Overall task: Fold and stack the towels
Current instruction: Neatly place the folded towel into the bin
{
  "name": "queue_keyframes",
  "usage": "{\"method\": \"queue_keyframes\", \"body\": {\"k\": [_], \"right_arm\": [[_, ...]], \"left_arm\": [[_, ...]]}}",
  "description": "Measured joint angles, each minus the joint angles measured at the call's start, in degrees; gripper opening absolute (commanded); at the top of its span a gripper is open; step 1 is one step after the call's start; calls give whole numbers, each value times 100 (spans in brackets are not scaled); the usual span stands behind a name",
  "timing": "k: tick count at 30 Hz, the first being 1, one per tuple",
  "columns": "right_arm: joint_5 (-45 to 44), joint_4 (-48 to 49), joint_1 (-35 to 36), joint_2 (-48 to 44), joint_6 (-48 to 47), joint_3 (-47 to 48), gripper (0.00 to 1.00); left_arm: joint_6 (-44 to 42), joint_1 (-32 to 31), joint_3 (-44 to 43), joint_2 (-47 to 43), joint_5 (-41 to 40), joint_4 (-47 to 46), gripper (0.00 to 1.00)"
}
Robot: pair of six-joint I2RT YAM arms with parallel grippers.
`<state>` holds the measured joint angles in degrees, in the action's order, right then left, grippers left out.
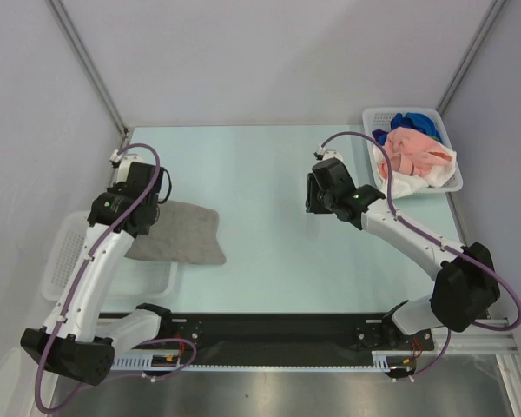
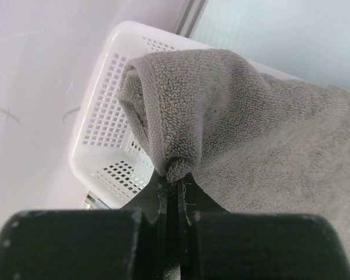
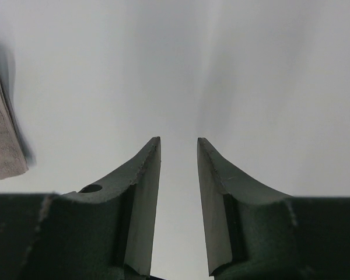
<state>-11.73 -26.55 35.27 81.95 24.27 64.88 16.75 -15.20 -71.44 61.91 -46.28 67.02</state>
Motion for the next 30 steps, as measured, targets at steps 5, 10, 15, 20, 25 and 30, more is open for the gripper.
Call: {"method": "queue_keyframes", "body": {"k": [5, 10, 15, 20, 25, 30], "right_arm": [[-66, -22, 85, 57, -39, 37, 36], [-116, -20, 140, 118, -39, 37, 35], [-109, 42, 153, 140, -35, 28, 35], [15, 339, 153, 140, -33, -118, 35], [129, 549, 153, 166, -39, -136, 35], [208, 761, 146, 280, -92, -136, 34]], "left_arm": [[-352, 588, 476, -195, 240, -566, 0], [-535, 975, 892, -249, 369, -1154, 0], [-704, 1051, 1375, -518, 254, -1799, 0], [-883, 1115, 1670, -822, 98, -2199, 0], [-946, 1244, 1823, -839, 46, -2312, 0], [-977, 1303, 1823, -498, -7, -2321, 0]]}}
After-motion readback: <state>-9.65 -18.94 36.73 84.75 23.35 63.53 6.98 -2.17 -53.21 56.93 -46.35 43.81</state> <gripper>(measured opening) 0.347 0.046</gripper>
